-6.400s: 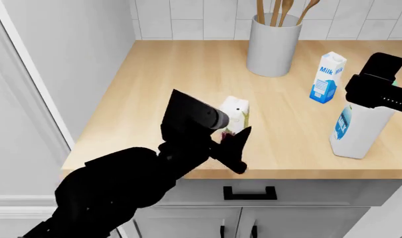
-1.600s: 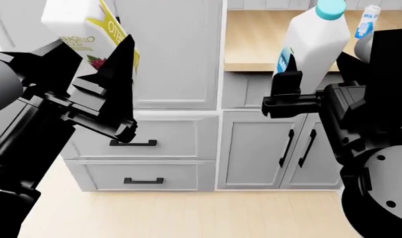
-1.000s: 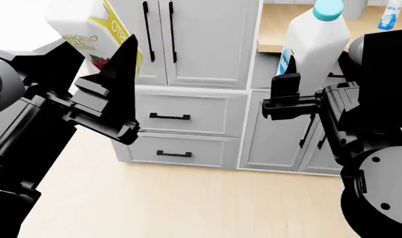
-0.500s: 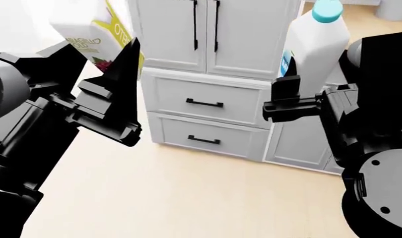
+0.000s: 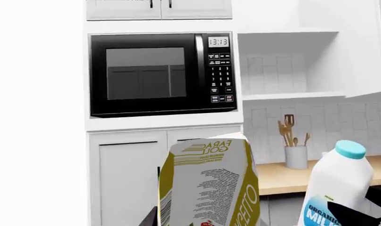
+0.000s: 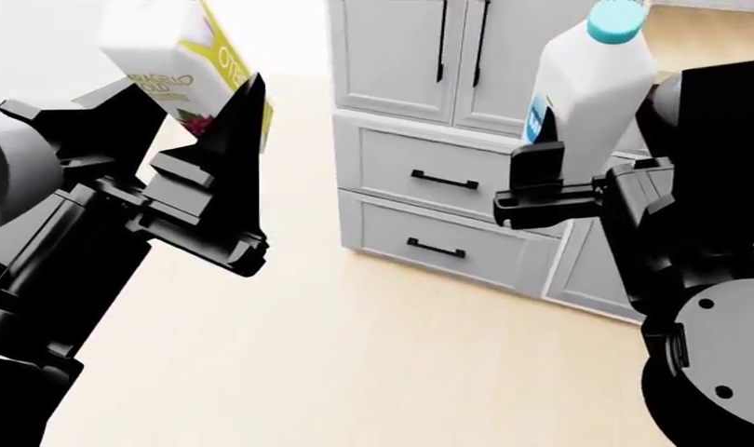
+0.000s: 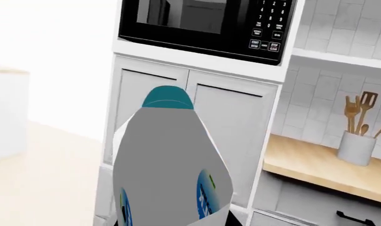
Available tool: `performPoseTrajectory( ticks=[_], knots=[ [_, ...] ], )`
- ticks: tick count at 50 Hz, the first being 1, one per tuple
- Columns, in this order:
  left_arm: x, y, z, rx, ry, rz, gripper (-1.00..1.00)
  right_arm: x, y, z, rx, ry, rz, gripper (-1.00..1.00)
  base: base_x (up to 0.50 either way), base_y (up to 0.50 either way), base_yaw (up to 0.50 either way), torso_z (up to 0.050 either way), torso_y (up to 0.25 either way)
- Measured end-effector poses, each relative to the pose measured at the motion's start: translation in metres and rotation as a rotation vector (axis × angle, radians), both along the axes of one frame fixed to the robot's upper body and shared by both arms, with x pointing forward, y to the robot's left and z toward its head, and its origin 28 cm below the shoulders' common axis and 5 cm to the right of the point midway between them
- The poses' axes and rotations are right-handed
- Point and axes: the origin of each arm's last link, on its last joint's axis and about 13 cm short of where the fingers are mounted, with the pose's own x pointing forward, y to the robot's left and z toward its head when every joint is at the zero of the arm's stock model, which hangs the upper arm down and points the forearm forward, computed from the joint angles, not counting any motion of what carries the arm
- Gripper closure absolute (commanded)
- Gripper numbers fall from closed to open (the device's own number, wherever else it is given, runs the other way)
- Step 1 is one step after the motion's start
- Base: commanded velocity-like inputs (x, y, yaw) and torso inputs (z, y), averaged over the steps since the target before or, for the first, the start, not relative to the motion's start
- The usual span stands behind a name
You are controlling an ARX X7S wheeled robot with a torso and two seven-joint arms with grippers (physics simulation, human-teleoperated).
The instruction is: Move the drinks to the dining counter.
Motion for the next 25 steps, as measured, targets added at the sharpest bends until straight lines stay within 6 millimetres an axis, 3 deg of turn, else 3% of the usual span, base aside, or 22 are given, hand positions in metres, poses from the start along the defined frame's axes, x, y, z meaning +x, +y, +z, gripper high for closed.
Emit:
performPoseTrajectory(
  ticks=[13, 25],
  knots=[
    [0.0006, -0.0006, -0.0009, 0.002, 0.002, -0.003, 1.0, 0.0, -0.002, -0.0004, 0.021, -0.003, -0.01, 1.0, 0.21, 0.08, 0.0, 0.0, 0.002],
    [0.0012, -0.0007, -0.0026, 0.001, 0.006, -0.005, 1.0, 0.0007, -0.0019, -0.0017, 0.016, -0.004, -0.011, 1.0, 0.37, 0.15, 0.0, 0.001, 0.003]
  ],
)
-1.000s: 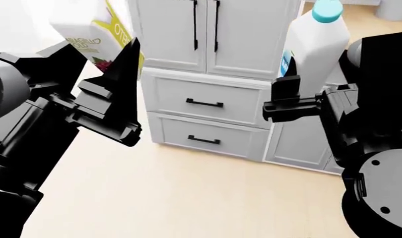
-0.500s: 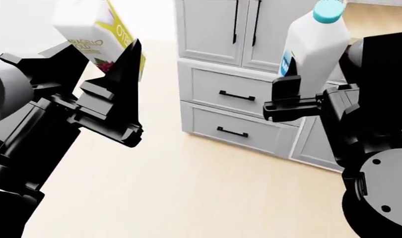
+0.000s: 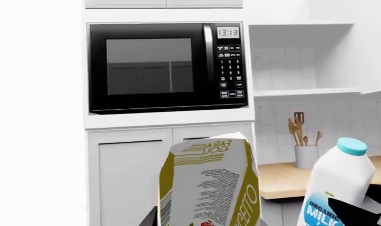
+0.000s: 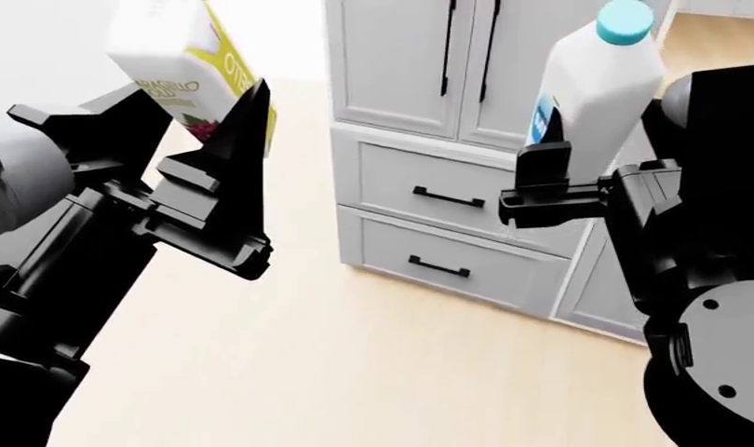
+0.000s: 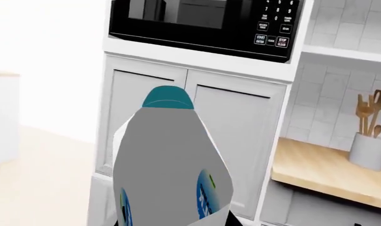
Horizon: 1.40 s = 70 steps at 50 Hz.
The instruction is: Move the drinks to the dining counter.
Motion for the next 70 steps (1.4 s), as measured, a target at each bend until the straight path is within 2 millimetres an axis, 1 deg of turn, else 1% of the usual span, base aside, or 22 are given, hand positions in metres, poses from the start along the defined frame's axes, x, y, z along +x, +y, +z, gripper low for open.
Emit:
performPoseTrajectory(
  ticks=[70],
  knots=[
    [0.0007, -0.0009, -0.0023, 0.007, 0.005, -0.008, 1.0, 0.002, -0.0001, -0.0028, -0.014, 0.01, -0.005, 1.0, 0.36, 0.44, 0.0, 0.001, 0.003]
  ],
)
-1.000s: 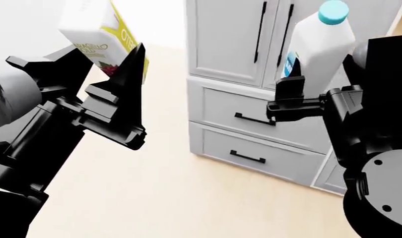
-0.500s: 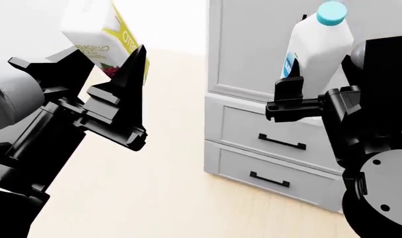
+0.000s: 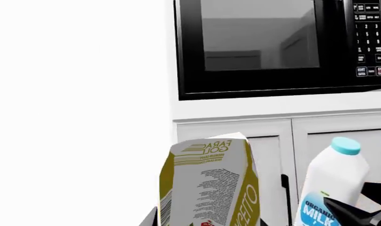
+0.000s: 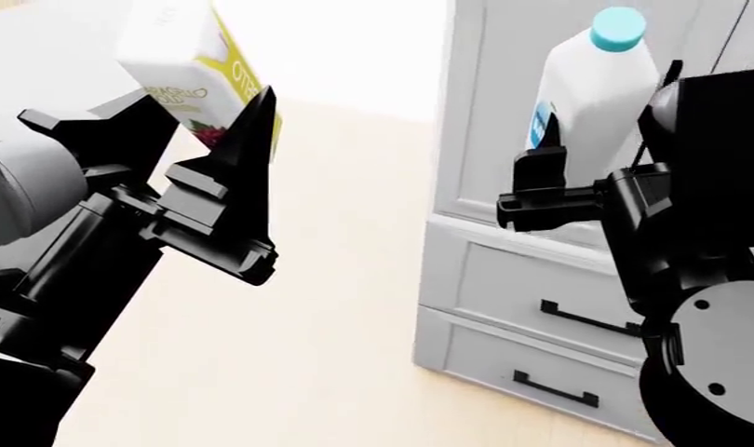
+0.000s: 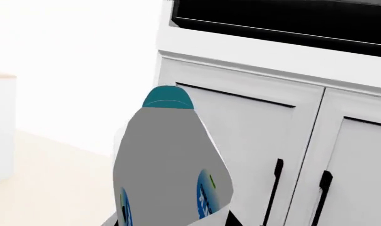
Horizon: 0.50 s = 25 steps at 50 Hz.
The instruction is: Move the drinks to the dining counter.
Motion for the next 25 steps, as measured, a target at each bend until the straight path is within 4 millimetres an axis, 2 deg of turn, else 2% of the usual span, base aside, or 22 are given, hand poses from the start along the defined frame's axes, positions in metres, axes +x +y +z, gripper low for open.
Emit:
performPoseTrajectory(
  ticks=[25],
  knots=[
    [0.0003, -0.0006, -0.0011, 0.003, 0.003, -0.003, 1.0, 0.0007, -0.0004, -0.0012, -0.018, 0.003, -0.01, 1.0, 0.25, 0.56, 0.0, 0.0, 0.003]
  ],
)
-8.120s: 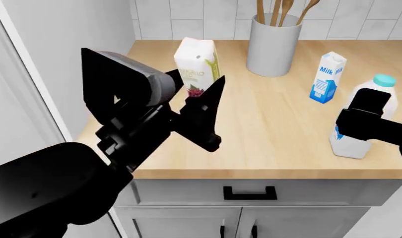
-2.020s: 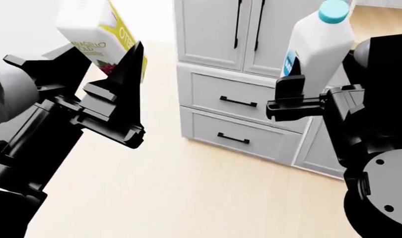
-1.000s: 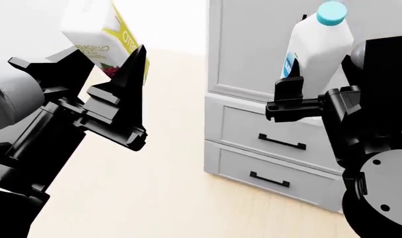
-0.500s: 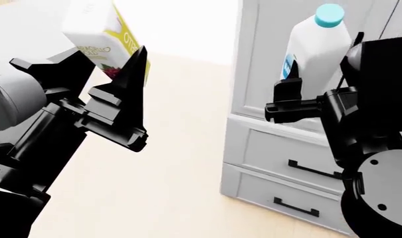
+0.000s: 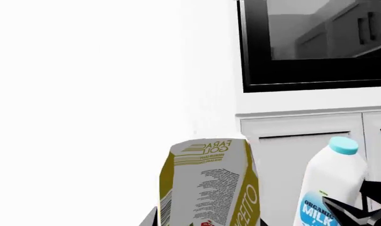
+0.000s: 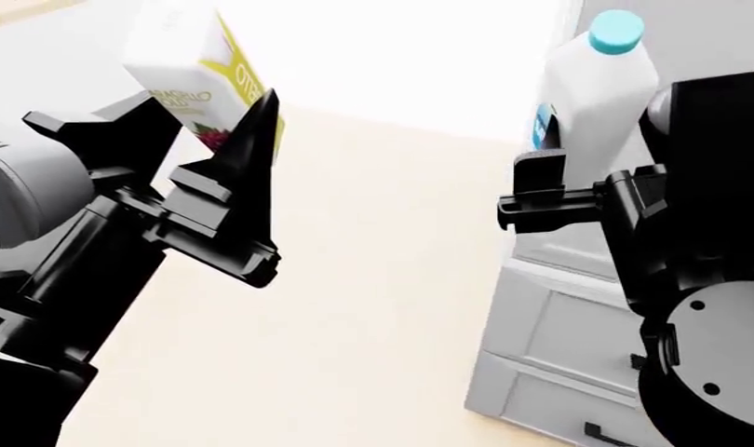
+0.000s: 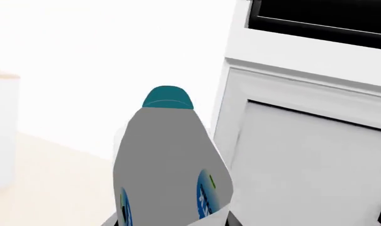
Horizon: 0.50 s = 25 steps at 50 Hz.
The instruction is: Move the drinks to the dining counter.
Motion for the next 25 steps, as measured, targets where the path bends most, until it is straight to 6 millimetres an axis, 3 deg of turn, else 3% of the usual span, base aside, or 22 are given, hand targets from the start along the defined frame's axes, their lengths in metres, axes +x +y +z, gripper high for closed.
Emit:
performPoseTrajectory(
  ticks=[25],
  knots=[
    [-0.0003, -0.0001, 0.0004, 0.002, 0.0, -0.002, 1.0, 0.0007, 0.0006, 0.0004, -0.005, 0.001, 0.007, 1.0, 0.24, 0.57, 0.0, 0.001, 0.003]
  ],
)
